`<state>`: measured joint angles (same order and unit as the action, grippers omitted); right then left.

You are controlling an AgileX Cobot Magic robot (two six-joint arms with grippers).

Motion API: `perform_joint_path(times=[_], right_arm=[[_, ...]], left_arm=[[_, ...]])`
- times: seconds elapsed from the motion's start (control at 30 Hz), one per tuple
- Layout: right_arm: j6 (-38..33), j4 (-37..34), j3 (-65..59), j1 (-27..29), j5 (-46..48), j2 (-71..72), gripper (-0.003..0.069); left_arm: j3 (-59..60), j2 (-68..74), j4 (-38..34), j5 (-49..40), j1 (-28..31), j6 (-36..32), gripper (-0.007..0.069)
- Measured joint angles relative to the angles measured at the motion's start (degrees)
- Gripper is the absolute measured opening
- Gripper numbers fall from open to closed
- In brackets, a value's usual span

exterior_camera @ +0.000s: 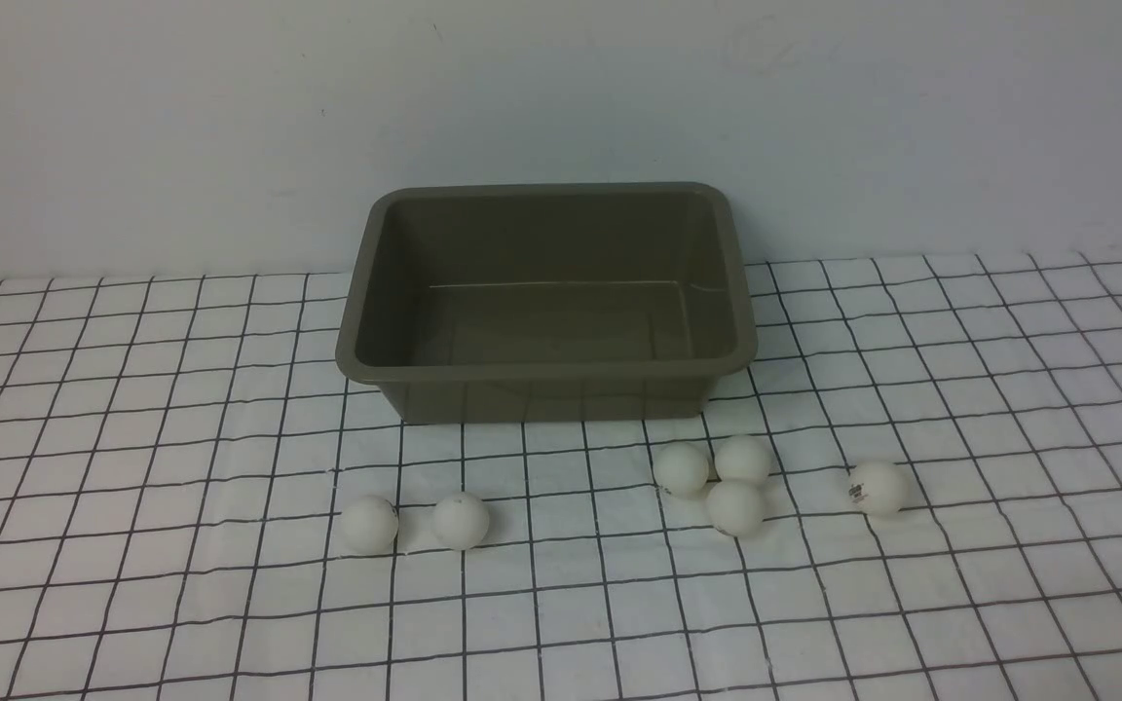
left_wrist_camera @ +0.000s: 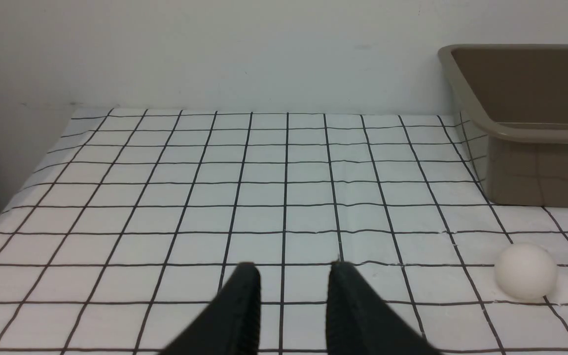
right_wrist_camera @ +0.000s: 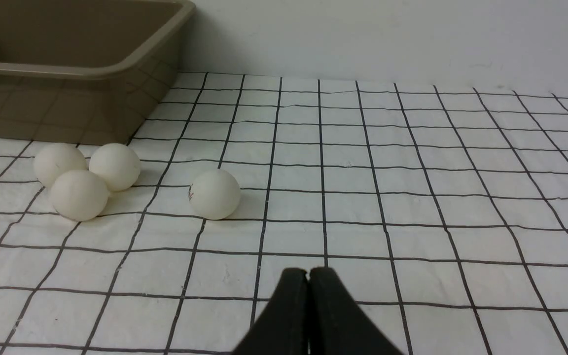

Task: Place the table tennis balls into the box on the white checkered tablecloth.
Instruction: 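Reach for and grasp a ping pong ball on the table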

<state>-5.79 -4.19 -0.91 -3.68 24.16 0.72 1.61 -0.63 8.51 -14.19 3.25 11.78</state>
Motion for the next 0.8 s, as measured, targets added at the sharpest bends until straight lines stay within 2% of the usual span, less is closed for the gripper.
perform_joint_path(times=[0.33, 0.43, 0.53, 0.63, 0.77, 0.8], right_arm=[[0.0, -0.06, 0.0, 0.0, -0.17, 0.0, -0.0018], [0.42, -1.84, -0.45, 0.0, -3.21, 0.0, -0.0018], [3.0, -9.89, -0.76, 0.0, -11.65, 0.0, -0.0018], [4.85, -14.85, -0.76, 0.0, -16.72, 0.0, -0.0018], [7.39, -30.02, -0.76, 0.0, -30.72, 0.0, -0.0018], [7.39, -30.02, -0.76, 0.0, -30.72, 0.0, -0.0018]], left_arm=[[0.0, 0.0, 0.0, 0.0, 0.0, 0.0, 0.0174], [0.0, 0.0, 0.0, 0.0, 0.0, 0.0, 0.0174], [0.0, 0.0, 0.0, 0.0, 0.0, 0.0, 0.0174], [0.0, 0.0, 0.0, 0.0, 0.0, 0.0, 0.0174], [0.0, 0.0, 0.0, 0.0, 0.0, 0.0, 0.0174], [0.0, 0.0, 0.0, 0.0, 0.0, 0.0, 0.0174]])
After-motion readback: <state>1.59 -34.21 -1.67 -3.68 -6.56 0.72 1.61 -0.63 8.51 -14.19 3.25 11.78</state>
